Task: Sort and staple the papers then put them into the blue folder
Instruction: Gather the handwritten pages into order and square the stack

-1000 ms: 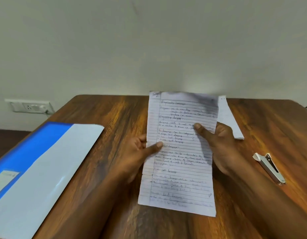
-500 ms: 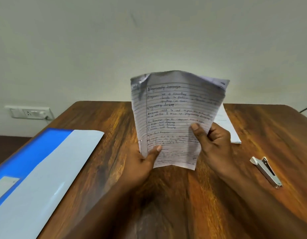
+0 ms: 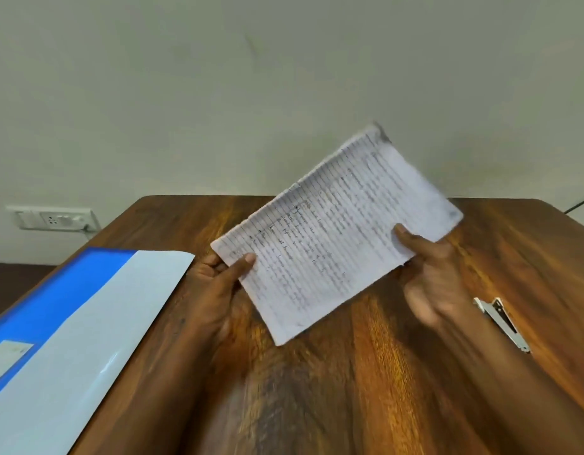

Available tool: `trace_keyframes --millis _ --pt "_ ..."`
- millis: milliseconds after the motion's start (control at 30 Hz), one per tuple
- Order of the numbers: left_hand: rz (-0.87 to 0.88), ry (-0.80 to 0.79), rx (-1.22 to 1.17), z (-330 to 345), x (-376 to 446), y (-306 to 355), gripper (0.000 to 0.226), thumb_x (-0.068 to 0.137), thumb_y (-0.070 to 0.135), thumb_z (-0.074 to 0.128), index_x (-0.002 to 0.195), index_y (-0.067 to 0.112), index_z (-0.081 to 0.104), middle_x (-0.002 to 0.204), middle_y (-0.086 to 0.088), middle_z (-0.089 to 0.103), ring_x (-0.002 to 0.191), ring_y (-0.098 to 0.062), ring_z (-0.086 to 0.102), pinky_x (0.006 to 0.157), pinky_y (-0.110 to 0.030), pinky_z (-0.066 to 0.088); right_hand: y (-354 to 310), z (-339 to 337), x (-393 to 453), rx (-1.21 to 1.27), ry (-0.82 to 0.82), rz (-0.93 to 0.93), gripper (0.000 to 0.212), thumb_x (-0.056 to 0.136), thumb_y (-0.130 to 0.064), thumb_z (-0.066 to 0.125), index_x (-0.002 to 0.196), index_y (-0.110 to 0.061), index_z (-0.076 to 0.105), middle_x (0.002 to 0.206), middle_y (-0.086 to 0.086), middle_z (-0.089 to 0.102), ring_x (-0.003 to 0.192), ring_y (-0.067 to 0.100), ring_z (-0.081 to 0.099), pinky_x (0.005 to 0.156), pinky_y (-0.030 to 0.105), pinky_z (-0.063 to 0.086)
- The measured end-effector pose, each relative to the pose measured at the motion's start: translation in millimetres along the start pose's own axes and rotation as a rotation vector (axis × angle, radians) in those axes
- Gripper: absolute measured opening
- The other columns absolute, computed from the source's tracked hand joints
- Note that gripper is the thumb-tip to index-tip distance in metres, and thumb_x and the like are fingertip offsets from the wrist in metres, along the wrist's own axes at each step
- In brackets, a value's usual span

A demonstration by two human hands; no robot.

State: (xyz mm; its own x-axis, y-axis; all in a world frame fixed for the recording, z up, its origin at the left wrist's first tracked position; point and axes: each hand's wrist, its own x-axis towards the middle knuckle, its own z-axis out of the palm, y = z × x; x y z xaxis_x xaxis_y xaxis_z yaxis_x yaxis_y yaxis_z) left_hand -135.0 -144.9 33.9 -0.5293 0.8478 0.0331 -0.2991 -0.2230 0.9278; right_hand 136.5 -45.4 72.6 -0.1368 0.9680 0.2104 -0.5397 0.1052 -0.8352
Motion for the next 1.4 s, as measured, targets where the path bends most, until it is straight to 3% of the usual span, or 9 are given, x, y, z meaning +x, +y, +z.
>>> trace_keyframes --millis 233,400,533,700,900,1033,1167,1300,1400 --pt "0.162 0.255 0.15 -3.7 6.1 2.2 0.016 0.096 0.029 0.075 0.111 0.031 0.074 0.106 0.026 0.077 0.099 -0.025 0.077 0.083 -0.038 0.058 -11.0 -34.3 21.8 -0.27 -0.029 0.128 0.034 0.078 -0.012 0.078 0.112 -0.012 0.072 0.115 0.011 0.078 0.105 0.03 0.074 0.077 0.038 0.066" --pt "0.264 0.186 0.257 2.9 -2.9 3.7 0.011 0.095 0.03 0.073 0.106 0.033 0.072 0.103 0.022 0.079 0.087 -0.019 0.079 0.064 -0.027 0.058 13.8 -38.0 19.3 -0.384 -0.09 0.098 0.032 0.085 0.0 0.073 0.114 -0.012 0.072 0.113 0.009 0.079 0.105 0.025 0.076 0.085 0.038 0.064" --pt "0.13 0.007 0.358 -9.5 0.1 -0.6 0.023 0.092 0.031 0.076 0.114 0.026 0.071 0.112 0.007 0.079 0.1 -0.02 0.078 0.079 -0.043 0.065 35.1 -48.4 23.5 -0.433 -0.1 0.179 0.029 0.093 0.006 0.066 0.114 -0.012 0.071 0.115 0.007 0.078 0.111 0.025 0.074 0.09 0.039 0.063" --pt "0.046 -0.038 0.374 -10.3 3.1 -11.1 0.026 0.094 0.021 0.076 0.12 0.024 0.069 0.112 0.005 0.08 0.1 -0.017 0.078 0.079 -0.036 0.066 35.6 -57.4 25.4 -0.58 -0.141 0.2 0.03 0.096 0.008 0.063 0.117 -0.012 0.071 0.116 0.007 0.078 0.111 0.022 0.074 0.095 0.04 0.061" --pt "-0.073 0.124 0.367 -21.1 19.9 -10.0 0.038 0.089 0.024 0.082 0.124 0.023 0.067 0.122 0.002 0.076 0.101 -0.025 0.078 0.087 -0.052 0.064 24.9 -57.3 25.2 -0.783 -0.158 0.327 0.018 0.086 0.005 0.078 0.103 0.002 0.071 0.093 0.019 0.078 0.074 0.027 0.077 0.064 0.036 0.065" --pt "-0.087 0.225 0.78 -26.1 24.6 -6.4 0.049 0.092 0.032 0.08 0.136 0.021 0.061 0.14 -0.005 0.066 0.11 -0.028 0.071 0.071 -0.025 0.053 24.7 -50.0 19.4 -0.7 -0.129 0.444 0.025 0.082 0.01 0.079 0.104 0.009 0.07 0.089 0.027 0.076 0.07 0.03 0.076 0.056 0.028 0.063" --pt "-0.04 0.311 1.198 -26.1 19.9 -1.8 0.058 0.091 0.032 0.08 0.141 0.018 0.054 0.147 -0.011 0.06 0.125 -0.035 0.064 0.096 -0.041 0.053 32.3 -42.7 14.0 -0.647 -0.134 0.557 0.026 0.079 0.014 0.079 0.104 0.014 0.069 0.089 0.028 0.076 0.069 0.031 0.076 0.056 0.028 0.063" --pt "0.092 0.285 1.554 -17.2 7.1 -13.3 0.095 0.081 0.051 0.084 0.153 0.018 0.031 0.157 -0.012 0.045 0.137 -0.035 0.05 0.111 -0.052 0.045 36.4 -38.1 12.7 -0.607 -0.141 0.639 0.03 0.078 0.017 0.078 0.107 0.016 0.069 0.093 0.027 0.077 0.069 0.03 0.077 0.055 0.027 0.062" --pt "0.342 0.093 1.418 8.0 -9.3 -31.5 0.093 0.077 0.071 0.076 0.152 0.03 0.04 0.162 -0.001 0.038 0.148 -0.027 0.037 0.123 -0.051 0.027 36.3 -34.8 11.9 -0.578 -0.133 0.67 0.029 0.079 0.019 0.075 0.107 0.018 0.068 0.089 0.025 0.077 0.065 0.027 0.076 0.053 0.026 0.061"
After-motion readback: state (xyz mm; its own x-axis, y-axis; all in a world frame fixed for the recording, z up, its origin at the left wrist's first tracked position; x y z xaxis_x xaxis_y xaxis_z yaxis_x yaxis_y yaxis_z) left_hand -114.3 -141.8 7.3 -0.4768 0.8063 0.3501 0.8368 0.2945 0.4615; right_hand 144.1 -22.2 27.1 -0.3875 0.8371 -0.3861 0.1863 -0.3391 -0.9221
